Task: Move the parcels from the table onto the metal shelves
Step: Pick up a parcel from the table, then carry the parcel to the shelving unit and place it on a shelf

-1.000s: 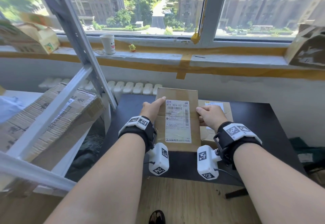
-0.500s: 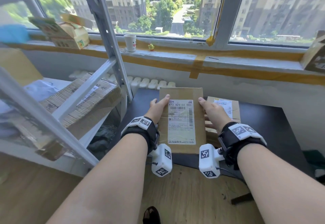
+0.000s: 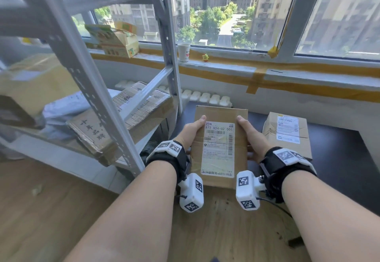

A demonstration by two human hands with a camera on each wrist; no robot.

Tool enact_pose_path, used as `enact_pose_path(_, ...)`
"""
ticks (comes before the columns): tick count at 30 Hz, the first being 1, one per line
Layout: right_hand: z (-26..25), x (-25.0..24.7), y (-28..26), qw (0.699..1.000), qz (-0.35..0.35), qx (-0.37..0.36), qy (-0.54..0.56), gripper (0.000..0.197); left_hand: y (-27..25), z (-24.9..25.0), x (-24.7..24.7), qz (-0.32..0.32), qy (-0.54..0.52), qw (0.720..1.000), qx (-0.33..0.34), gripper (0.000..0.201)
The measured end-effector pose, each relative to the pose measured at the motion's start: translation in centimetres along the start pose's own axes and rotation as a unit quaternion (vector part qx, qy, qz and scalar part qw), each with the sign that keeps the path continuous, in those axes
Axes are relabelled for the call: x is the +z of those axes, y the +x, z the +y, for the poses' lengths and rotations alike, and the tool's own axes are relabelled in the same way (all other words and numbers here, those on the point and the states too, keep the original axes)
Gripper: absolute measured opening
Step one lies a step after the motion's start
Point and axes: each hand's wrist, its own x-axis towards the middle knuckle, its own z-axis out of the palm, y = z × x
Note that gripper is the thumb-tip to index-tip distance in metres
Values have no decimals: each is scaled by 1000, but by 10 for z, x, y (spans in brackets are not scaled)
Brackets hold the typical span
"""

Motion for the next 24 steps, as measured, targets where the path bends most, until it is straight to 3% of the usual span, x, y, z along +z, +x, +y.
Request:
enact_pose_path(5, 16, 59, -30, 1000, -3, 2, -5, 44, -36, -28, -54, 15, -16, 1000, -6, 56)
enact_pose_path(15, 28, 196, -89, 1000, -11, -8, -6, 46, -116, -76, -198, 16, -41, 999, -17, 39)
enact_pose_path(19, 33, 230, -101, 999, 38, -13, 28, 91, -146, -90, -261, -28, -49, 996, -74, 32)
enact_pose_path(24, 54, 256, -122, 994, 49, 7, 99, 99, -166, -94, -295, -101, -82, 989, -76, 42)
